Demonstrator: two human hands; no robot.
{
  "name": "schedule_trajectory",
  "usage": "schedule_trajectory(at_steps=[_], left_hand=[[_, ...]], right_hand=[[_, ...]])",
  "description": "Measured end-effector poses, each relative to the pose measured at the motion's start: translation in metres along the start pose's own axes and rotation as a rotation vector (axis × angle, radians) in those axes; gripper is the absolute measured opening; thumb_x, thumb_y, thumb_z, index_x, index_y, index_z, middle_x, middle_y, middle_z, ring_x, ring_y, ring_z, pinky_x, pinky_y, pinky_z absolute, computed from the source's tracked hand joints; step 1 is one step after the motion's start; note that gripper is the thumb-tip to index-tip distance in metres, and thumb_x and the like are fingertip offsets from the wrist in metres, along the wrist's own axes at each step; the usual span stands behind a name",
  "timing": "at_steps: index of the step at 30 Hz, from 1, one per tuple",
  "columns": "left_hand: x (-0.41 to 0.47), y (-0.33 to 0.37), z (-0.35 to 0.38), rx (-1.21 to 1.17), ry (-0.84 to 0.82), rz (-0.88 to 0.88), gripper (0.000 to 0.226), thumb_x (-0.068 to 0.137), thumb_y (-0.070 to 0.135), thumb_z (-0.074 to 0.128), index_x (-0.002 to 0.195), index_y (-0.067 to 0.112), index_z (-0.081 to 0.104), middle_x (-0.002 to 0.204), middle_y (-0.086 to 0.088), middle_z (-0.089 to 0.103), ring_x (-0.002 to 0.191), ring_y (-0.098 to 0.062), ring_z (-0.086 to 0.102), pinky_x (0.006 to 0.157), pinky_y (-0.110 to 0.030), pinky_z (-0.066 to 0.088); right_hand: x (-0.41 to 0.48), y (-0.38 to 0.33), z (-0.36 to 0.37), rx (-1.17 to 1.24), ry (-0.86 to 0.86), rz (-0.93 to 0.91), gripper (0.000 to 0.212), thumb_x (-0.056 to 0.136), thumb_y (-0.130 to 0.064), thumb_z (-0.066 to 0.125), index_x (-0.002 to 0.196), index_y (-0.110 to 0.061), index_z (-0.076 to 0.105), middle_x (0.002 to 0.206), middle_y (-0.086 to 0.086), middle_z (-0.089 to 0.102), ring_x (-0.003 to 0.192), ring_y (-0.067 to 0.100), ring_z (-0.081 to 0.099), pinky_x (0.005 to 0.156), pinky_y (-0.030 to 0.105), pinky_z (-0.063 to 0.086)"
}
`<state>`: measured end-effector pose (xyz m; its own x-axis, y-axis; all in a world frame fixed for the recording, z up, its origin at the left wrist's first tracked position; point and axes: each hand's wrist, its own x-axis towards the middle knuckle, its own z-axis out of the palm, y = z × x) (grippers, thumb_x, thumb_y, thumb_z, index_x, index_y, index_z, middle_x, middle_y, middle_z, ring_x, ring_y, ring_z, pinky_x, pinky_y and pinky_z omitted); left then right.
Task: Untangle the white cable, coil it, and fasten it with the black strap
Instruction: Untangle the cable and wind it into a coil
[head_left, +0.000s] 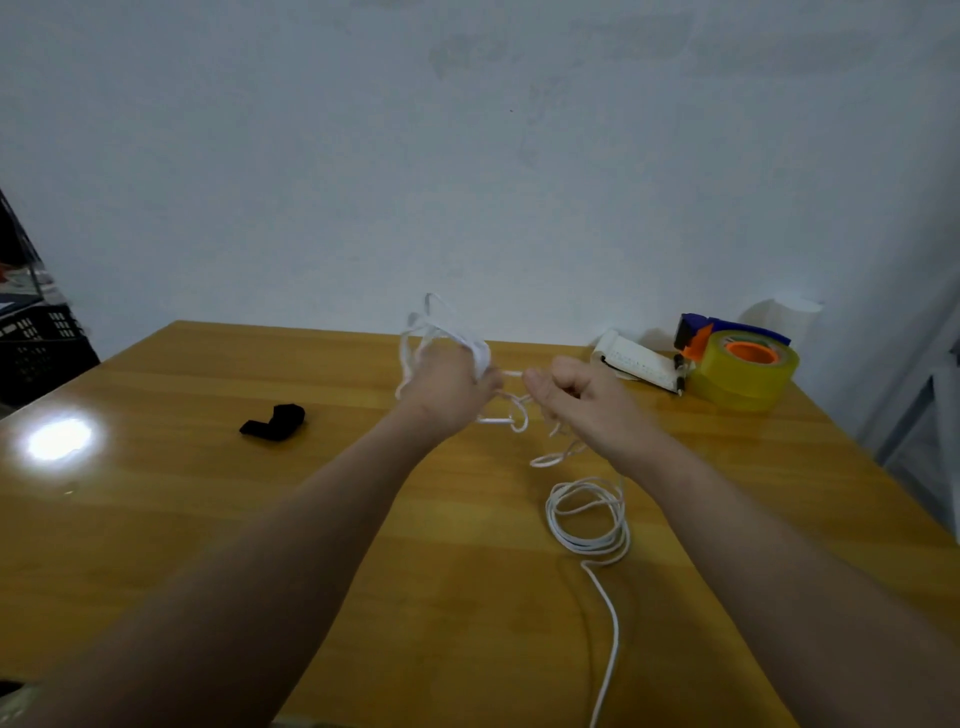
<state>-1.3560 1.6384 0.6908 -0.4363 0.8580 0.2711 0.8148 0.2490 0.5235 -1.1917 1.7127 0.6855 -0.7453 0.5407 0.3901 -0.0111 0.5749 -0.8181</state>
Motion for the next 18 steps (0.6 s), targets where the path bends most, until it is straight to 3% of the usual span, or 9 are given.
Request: schedule_trajectory(at_steps=[2,4,6,10,13,16,18], left_hand=[[0.003,-0.019,-0.006,-0.063,0.106,-0.15,0.029,0.092,0.026,0.058,0.077,0.003,0.068,0.075,-0.016,0.064,0.083,-0.037,0.063,0.068,-0.037,0.045],[0.0,-0.029,-0.008,-0.112,0.1,-0.175,0.026,0.091,0.023,0.059,0.077,0.003,0.067,0.075,-0.018,0.064,0.074,-0.037,0.061,0.065,-0.038,0.046],[-0.002,-0.026,-0.003,-0.161,0.102,-0.189,0.024,0.091,0.022,0.058,0.078,0.004,0.068,0.074,-0.017,0.063,0.068,-0.032,0.057,0.064,-0.038,0.046],[-0.002,-0.027,-0.007,-0.424,0.266,-0.328,0.022,0.089,0.015,0.057,0.068,0.014,0.062,0.06,-0.006,0.055,0.049,-0.018,0.043,0.045,-0.025,0.033],[-0.005,-0.031,-0.011,-0.51,0.363,-0.387,0.021,0.089,0.014,0.057,0.069,0.011,0.061,0.058,-0.001,0.053,0.045,-0.009,0.043,0.034,-0.013,0.029],[-0.005,-0.031,-0.009,-0.625,0.498,-0.459,0.026,0.09,0.015,0.057,0.063,0.014,0.058,0.059,0.001,0.052,0.047,-0.005,0.046,0.041,-0.016,0.032],[-0.004,-0.035,-0.013,-0.705,0.588,-0.487,0.029,0.091,0.017,0.054,0.062,0.019,0.057,0.062,0.003,0.053,0.054,-0.008,0.046,0.044,-0.017,0.033]], right_hand=[[-0.003,-0.001,-0.006,0.036,0.068,0.005,0.05,0.09,-0.038,0.054,0.062,0.003,0.046,0.059,0.005,0.038,0.055,0.009,0.038,0.061,0.024,0.037],[-0.004,0.001,-0.011,-0.039,0.052,0.047,0.03,0.091,-0.037,0.055,0.083,-0.008,0.057,0.058,0.002,0.04,0.055,0.011,0.04,0.055,0.022,0.038],[-0.003,0.009,-0.014,-0.219,0.012,0.094,0.023,0.089,-0.043,0.056,0.101,-0.023,0.059,0.056,-0.003,0.041,0.052,0.012,0.041,0.052,0.026,0.04],[-0.009,0.033,-0.027,-0.692,-0.027,0.143,0.023,0.089,-0.051,0.053,0.097,-0.038,0.07,0.073,-0.011,0.063,0.076,0.01,0.057,0.081,0.032,0.027],[-0.018,0.052,-0.036,-0.847,-0.036,0.247,0.017,0.091,-0.042,0.054,0.107,-0.043,0.061,0.085,-0.013,0.065,0.095,0.008,0.057,0.085,0.033,0.019],[-0.024,0.067,-0.039,-1.001,-0.062,0.322,0.012,0.091,-0.04,0.054,0.102,-0.044,0.056,0.081,-0.014,0.056,0.101,0.012,0.055,0.088,0.035,0.019],[-0.026,0.076,-0.044,-0.916,-0.134,0.451,0.022,0.086,-0.043,0.057,0.107,-0.047,0.054,0.089,-0.016,0.058,0.102,0.012,0.054,0.09,0.039,0.022]])
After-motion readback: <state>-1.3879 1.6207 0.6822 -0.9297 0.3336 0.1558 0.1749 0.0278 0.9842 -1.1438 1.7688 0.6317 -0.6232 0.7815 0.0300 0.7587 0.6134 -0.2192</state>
